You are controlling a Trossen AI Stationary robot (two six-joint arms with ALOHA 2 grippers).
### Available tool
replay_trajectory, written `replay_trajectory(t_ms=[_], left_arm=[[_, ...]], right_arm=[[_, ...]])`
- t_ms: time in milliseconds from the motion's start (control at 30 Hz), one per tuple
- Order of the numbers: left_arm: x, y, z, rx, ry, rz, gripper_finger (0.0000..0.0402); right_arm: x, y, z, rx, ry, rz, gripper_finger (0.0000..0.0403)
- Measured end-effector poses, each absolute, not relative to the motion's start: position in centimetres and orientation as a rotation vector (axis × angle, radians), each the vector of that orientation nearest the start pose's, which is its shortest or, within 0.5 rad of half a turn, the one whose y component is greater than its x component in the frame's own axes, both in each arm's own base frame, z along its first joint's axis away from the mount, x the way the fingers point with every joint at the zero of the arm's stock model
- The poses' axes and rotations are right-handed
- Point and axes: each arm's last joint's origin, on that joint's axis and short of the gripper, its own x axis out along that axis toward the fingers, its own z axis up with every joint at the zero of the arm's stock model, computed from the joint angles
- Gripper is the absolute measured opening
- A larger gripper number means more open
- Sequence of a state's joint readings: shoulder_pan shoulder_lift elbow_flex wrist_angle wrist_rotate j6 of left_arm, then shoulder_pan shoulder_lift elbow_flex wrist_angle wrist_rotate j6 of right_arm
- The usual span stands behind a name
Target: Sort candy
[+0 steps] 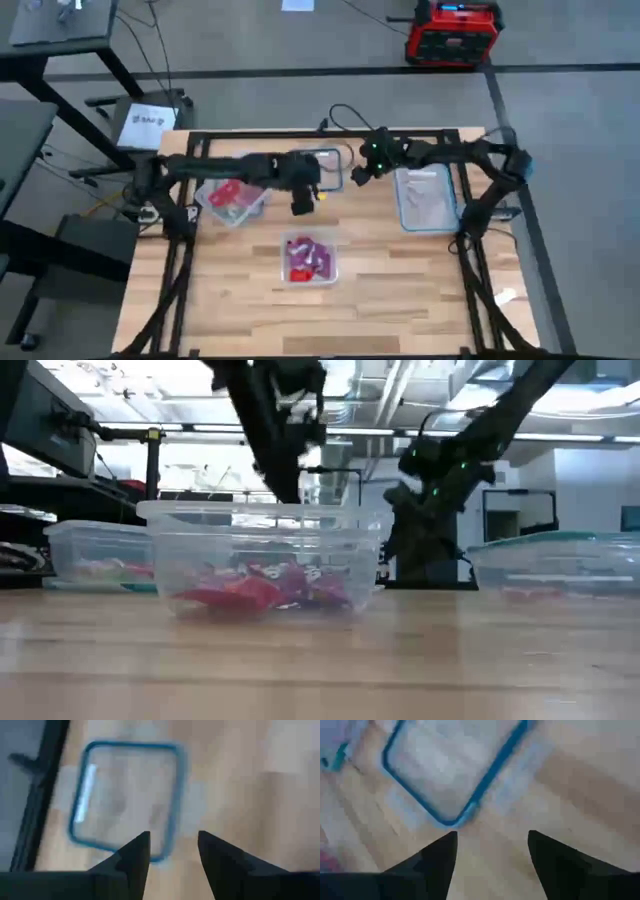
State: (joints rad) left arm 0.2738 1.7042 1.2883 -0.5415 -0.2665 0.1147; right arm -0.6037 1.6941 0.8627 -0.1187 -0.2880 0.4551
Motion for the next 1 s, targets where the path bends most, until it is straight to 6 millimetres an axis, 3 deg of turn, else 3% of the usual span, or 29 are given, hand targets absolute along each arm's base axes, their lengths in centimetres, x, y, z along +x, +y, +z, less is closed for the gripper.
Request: replay_trajectory(t_ms=[233,333,467,600,733,1000], left_arm=[[32.9,16.0,21.2,0.042,0.984,0.447,0.0152],[33.7,17.3,19.3,0.066,0.977,0.433,0.0152],[34.6,18.1,16.1,0.076,1.057,0.407,0.0152],[35.5,18.6,14.6,0.091,1.08,0.394,0.0152],[36.3,18.6,13.9,0.11,1.089,0.364,0.0152],[36.9,18.3,13.7,0.131,1.079,0.341,0.0152]], right_arm=[[26.9,-18.5,14.0,0.859,0.742,-0.517,0.0232],[27.0,-19.3,14.4,0.889,0.706,-0.541,0.0232],[27.3,-20.0,13.8,0.938,0.724,-0.571,0.0232],[27.8,-20.4,13.2,0.961,0.73,-0.582,0.0232],[28.0,-20.5,12.4,0.982,0.743,-0.593,0.0232],[28.1,-20.6,12.6,0.963,0.718,-0.56,0.0229]])
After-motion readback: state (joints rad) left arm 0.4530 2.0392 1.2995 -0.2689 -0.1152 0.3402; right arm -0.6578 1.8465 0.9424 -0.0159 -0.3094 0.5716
